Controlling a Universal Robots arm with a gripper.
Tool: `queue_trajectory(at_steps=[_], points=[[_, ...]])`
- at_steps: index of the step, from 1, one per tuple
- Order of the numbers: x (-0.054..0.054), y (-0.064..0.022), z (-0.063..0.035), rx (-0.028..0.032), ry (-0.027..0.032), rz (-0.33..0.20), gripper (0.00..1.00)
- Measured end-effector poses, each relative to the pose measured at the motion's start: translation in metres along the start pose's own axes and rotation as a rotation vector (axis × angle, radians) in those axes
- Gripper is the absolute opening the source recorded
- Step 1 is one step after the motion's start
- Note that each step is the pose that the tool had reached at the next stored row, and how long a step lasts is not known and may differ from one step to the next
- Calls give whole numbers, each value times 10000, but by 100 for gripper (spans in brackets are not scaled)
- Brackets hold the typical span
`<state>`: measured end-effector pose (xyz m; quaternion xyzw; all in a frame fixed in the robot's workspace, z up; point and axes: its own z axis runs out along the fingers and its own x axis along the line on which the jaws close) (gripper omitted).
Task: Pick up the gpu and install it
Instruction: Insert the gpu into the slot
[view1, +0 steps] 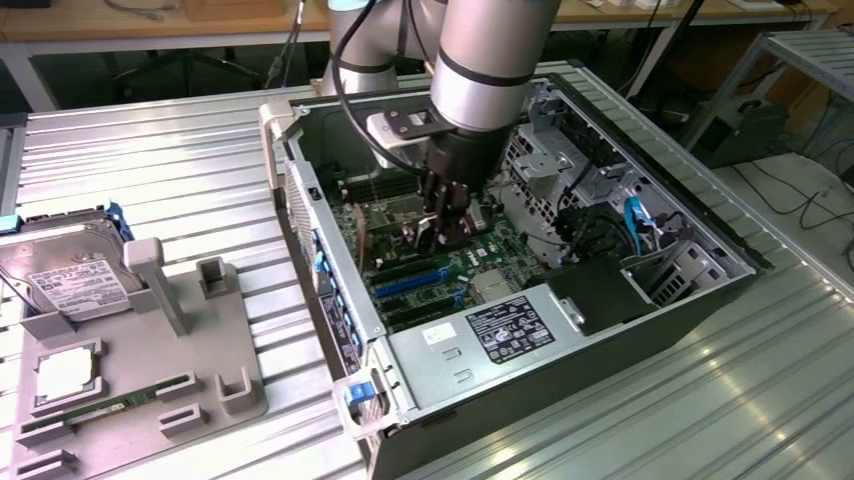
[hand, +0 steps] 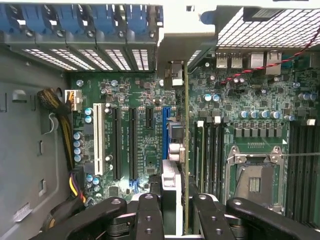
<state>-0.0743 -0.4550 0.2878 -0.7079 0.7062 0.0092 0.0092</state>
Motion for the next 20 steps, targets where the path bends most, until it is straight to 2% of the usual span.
queue_trajectory(at_steps=[20], points=[[4, 0, 152, -5, -8, 1, 29]])
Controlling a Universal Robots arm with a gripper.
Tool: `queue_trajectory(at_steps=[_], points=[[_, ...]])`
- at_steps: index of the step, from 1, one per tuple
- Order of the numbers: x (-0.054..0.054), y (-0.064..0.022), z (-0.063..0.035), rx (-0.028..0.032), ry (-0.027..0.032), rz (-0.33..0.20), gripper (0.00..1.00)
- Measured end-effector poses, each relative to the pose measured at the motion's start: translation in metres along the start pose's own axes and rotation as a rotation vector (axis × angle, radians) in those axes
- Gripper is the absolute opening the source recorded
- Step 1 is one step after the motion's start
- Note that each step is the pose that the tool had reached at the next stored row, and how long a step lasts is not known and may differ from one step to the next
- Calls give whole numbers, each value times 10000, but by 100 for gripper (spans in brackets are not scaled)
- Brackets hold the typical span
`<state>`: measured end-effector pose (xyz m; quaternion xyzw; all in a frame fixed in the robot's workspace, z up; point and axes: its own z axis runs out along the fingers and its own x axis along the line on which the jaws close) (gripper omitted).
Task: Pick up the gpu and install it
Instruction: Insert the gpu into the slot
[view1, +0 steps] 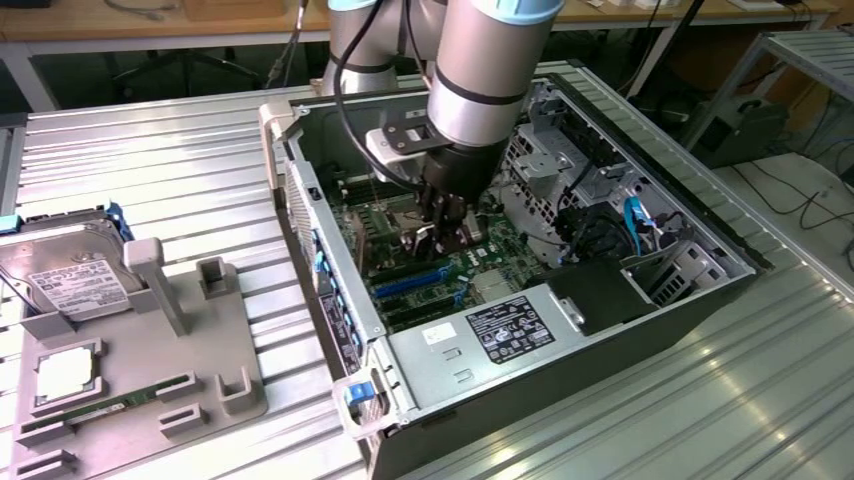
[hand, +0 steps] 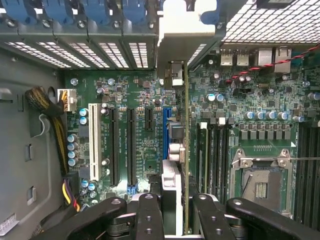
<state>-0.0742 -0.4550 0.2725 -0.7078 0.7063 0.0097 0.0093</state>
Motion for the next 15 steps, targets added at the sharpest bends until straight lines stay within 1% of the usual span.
queue_trajectory(at_steps=[9, 12, 15], points=[[2, 3, 81, -9, -1, 21, 29], [2, 4, 101, -81, -1, 68, 29], [3, 4, 134, -92, 0, 74, 29]])
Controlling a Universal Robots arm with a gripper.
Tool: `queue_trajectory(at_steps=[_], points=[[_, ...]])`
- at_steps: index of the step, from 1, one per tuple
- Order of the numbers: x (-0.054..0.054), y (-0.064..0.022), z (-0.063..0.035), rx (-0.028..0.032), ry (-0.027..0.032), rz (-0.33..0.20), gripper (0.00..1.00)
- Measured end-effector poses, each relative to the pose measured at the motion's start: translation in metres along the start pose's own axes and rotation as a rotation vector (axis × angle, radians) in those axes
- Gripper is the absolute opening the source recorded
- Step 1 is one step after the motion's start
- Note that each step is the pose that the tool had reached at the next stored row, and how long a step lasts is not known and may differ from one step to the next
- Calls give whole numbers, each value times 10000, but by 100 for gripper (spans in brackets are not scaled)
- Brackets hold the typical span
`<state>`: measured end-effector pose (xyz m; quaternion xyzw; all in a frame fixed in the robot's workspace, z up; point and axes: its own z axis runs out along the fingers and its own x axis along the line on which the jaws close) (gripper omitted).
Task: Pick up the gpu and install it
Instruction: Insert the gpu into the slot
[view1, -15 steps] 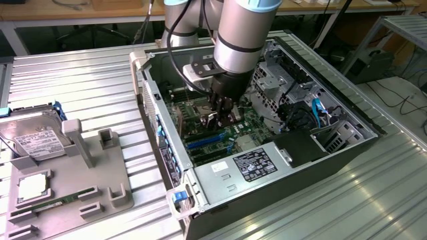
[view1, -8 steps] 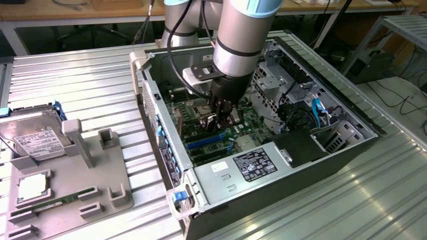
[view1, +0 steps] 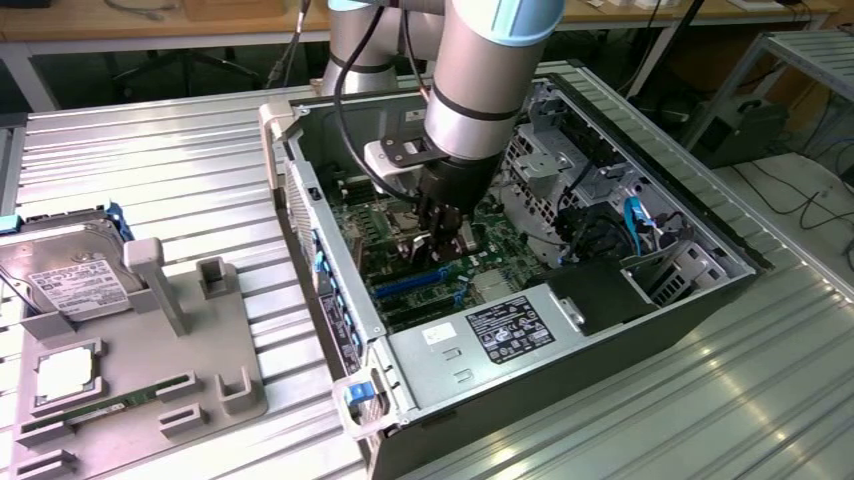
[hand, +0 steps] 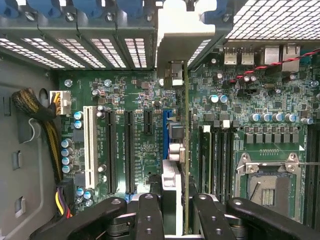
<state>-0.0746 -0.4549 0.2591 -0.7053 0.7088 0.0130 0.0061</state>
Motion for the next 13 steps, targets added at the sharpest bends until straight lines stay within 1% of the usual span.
queue_trajectory(at_steps=[4, 7, 13], points=[[0, 12, 5, 4, -3, 8, 29], [0, 23, 17, 37, -3, 38, 29], [12, 24, 32, 44, -3, 235, 29]])
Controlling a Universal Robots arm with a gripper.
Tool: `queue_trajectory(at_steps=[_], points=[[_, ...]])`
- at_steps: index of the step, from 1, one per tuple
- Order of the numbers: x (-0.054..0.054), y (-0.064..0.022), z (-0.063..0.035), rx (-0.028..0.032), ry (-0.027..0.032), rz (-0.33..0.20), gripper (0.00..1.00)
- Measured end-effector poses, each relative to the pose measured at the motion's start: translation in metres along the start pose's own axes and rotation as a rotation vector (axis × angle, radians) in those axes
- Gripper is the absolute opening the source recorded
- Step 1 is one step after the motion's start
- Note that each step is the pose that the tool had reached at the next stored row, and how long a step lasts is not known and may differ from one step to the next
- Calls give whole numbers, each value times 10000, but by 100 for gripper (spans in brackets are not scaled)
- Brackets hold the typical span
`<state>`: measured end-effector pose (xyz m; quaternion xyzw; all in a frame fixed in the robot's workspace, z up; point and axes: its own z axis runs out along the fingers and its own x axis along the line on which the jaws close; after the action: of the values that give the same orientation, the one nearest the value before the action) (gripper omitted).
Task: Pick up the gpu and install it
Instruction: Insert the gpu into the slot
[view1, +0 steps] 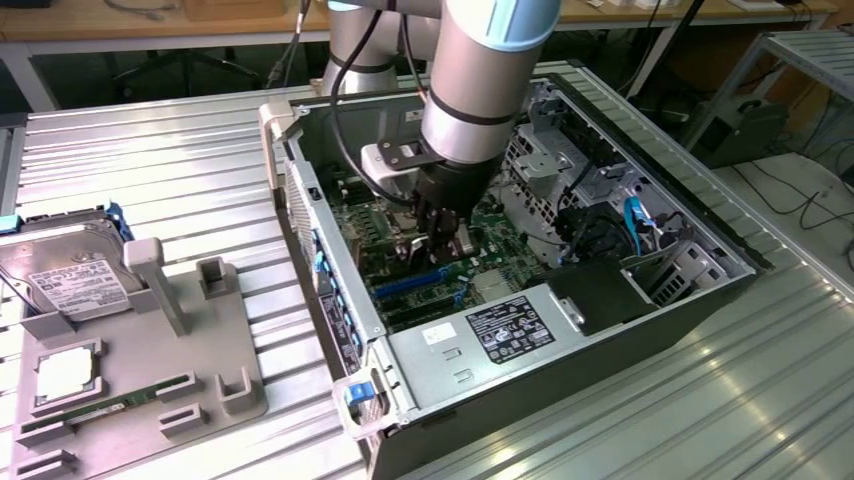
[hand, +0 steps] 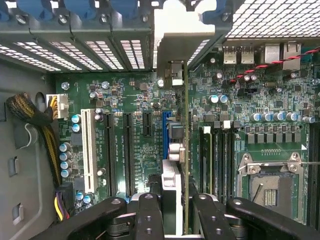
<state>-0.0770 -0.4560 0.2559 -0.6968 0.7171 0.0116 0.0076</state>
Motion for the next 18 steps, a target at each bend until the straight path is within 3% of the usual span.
queue_trajectory(at_steps=[6, 9, 13, 18], points=[[95, 62, 41, 14, 4, 244, 29], [98, 113, 108, 14, 5, 244, 29], [55, 118, 159, 13, 7, 208, 29], [50, 118, 152, 13, 34, 120, 29]])
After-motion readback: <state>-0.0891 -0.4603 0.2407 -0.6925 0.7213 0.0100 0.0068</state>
